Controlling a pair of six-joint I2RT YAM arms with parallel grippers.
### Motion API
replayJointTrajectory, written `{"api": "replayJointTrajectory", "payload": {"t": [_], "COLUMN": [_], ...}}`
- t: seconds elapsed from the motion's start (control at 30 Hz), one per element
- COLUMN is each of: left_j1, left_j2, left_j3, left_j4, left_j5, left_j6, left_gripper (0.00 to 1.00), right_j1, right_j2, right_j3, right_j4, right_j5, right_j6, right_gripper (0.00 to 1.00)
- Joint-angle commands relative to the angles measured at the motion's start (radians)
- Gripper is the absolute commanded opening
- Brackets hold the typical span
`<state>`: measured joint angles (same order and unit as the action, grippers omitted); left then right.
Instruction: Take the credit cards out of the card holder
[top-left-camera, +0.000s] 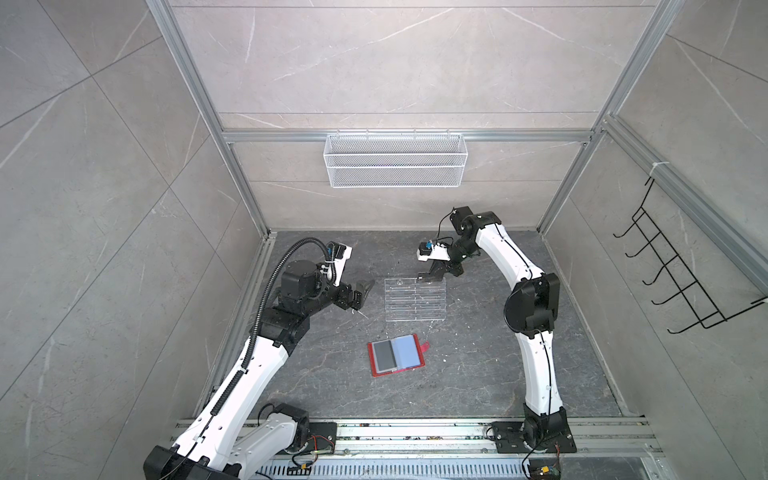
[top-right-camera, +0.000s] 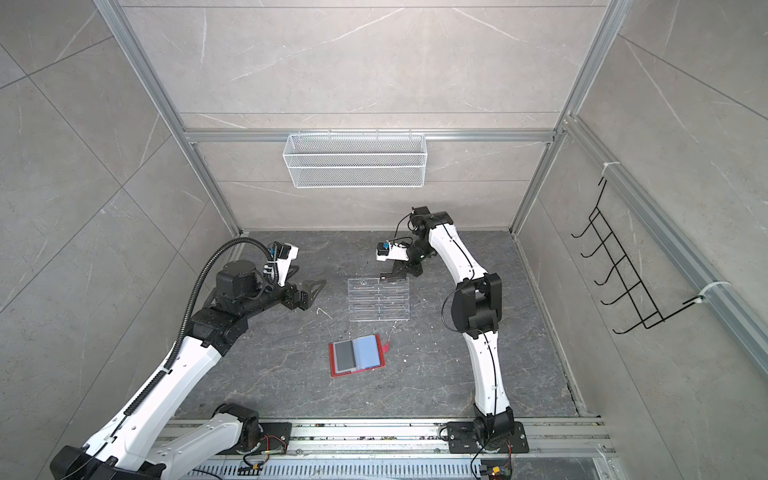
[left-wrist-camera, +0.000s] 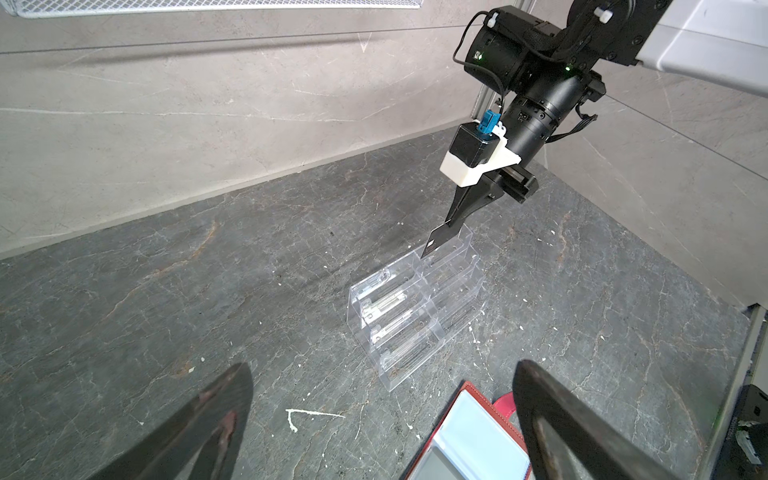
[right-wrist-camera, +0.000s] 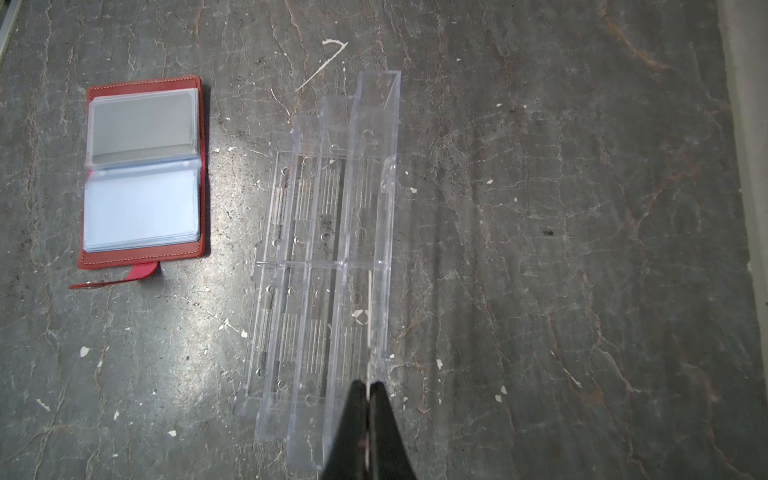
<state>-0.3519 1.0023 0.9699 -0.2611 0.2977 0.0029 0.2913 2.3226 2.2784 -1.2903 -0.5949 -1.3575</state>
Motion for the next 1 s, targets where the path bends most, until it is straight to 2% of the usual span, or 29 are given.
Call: {"api": "replayJointTrajectory", "payload": {"t": [0.0,0.2,0.67,0.77,0.97], "left_j1": [-0.002,-0.001,-0.002,-0.001,-0.002], "left_j2": [-0.006,-0.005,0.015,0.012,-0.001], "left_j3": [0.004,0.0,0.007,0.006,-0.036], "left_j4": [0.017,0.016,0.006,0.014,0.047], "left_j5": [0.017,0.018,0.032,0.026,0.026], "left_j6": [0.015,0.015,0.003,-0.017,-0.105], "left_gripper": [1.0,1.0,1.0,1.0,1.0], "right_j1": [-0.003,0.0,0.002,0.008,0.009], "right_j2": [0.018,0.026,0.037,0.027,-0.005], "right_j3": [0.013,0.008,0.044,0.059,0.07], "right_j4": [-0.026,-0.028,0.01,0.053,0.137], "right_j5": [0.006,0.009,0.029,0.065,0.12], "right_j6": [0.012,0.017,0.063,0.108,0.159], "right_gripper": [0.0,0.0,0.15,0.15,0.22]}}
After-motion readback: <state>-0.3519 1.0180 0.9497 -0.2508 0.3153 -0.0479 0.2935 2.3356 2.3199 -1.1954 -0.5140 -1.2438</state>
